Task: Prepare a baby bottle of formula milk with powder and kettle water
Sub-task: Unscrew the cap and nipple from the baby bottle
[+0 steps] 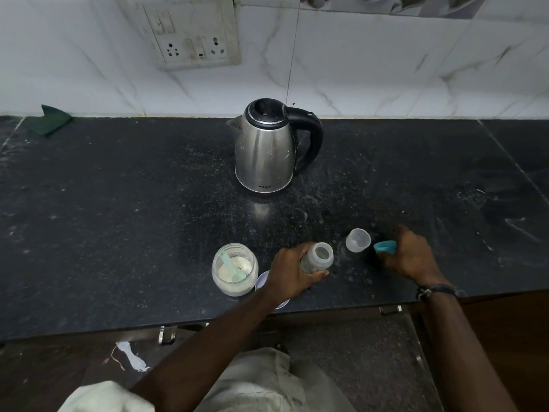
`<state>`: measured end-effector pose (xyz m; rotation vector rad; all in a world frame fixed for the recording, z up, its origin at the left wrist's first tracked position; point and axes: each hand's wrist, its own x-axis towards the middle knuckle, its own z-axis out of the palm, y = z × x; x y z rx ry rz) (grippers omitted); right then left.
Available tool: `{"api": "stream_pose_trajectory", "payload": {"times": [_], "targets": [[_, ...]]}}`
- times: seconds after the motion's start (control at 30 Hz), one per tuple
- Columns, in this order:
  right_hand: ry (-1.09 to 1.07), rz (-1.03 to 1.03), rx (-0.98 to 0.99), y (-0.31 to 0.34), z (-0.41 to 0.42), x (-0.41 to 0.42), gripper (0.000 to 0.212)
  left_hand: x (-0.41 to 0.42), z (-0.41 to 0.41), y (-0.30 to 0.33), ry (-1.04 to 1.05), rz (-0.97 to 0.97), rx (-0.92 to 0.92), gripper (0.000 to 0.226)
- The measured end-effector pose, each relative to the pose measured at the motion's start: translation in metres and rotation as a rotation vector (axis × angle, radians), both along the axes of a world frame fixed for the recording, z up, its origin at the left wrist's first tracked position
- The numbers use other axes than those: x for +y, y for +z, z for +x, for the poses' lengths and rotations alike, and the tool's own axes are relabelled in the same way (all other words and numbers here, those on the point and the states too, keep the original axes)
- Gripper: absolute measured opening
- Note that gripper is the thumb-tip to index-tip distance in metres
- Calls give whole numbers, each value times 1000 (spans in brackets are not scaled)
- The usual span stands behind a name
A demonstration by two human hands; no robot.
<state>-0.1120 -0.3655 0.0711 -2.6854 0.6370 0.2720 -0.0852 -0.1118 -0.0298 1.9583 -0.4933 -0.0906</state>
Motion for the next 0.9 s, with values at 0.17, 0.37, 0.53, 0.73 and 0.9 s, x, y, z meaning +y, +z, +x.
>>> {"api": "stream_pose_trajectory", "payload": {"times": [0.17, 0.37, 0.53, 0.73, 0.9], "targets": [[-11, 51, -12, -19, 0, 6, 55, -1, -1, -2, 11, -37, 27, 54], [21, 47, 10, -20, 1, 7, 68, -2, -3, -2, 19, -65, 81, 56], [45, 59, 25, -14, 0, 2, 78, -1, -5, 3, 16, -62, 113, 59], [66, 34, 77, -7, 3, 2, 79, -1, -6, 9, 29, -44, 149, 69], [97, 13, 129, -10, 3, 4, 79, -1, -7, 10, 39, -32, 188, 82]]}}
